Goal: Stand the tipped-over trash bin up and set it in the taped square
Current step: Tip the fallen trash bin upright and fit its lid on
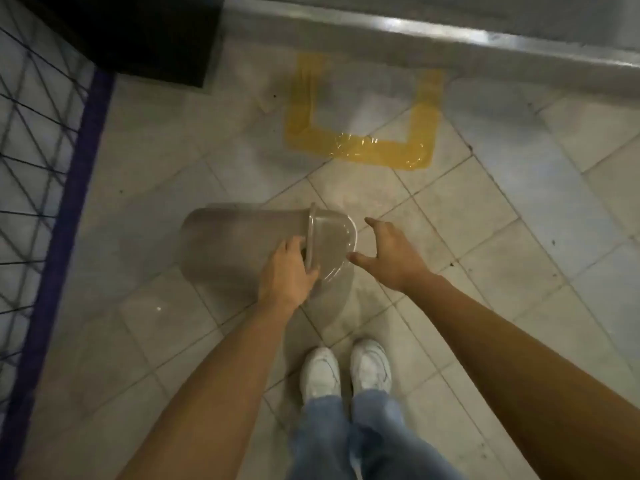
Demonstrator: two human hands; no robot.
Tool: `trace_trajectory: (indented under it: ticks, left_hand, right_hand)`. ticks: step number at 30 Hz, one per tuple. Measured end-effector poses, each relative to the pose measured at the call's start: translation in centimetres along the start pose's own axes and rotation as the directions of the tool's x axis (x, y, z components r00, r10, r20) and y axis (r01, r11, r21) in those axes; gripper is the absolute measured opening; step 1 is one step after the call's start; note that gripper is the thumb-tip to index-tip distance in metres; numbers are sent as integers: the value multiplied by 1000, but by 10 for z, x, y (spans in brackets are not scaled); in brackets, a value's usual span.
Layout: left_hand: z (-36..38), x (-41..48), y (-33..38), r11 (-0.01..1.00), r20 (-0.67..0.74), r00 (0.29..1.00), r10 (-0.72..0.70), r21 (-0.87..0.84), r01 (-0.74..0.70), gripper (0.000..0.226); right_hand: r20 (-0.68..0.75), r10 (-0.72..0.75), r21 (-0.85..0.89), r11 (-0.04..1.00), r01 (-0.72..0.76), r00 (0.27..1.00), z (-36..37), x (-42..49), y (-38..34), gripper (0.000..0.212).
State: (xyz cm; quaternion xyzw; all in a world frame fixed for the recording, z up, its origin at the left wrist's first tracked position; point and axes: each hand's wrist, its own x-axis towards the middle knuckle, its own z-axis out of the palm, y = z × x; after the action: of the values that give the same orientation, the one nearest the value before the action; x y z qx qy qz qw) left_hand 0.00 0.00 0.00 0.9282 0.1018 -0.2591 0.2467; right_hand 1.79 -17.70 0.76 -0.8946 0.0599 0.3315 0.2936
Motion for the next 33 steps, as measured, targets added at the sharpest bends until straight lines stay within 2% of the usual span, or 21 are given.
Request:
trace_trajectory:
  ticks: [3, 7, 9, 15, 28, 33]
  left_hand:
    - [17, 8, 0, 1000, 11, 1000, -6, -4, 6, 47]
    - [33, 19, -3, 976, -41, 990, -137, -175, 128, 40]
    - [36, 23, -9, 968, -55, 986, -159, -206, 144, 36]
    - [44, 27, -14, 974, -53, 993, -109, -206, 96, 21]
    - [41, 24, -23, 984, 5, 998, -65, -164, 65, 16]
    - [25, 11, -35, 982, 13, 998, -57, -180, 59, 15]
  right_hand:
    - [42, -1, -5, 1000, 2, 999, 15, 8, 8, 82]
    - [68, 19, 6, 1000, -19, 998, 27, 16, 14, 83]
    - [79, 5, 20, 1000, -7, 997, 28, 18, 13, 84]
    - [136, -46, 2, 999, 46, 990, 36, 19, 8, 85]
    - [112, -54, 10, 999, 53, 992, 41, 8, 2, 80]
    - [92, -35, 78, 997, 28, 995, 40, -5, -1, 77]
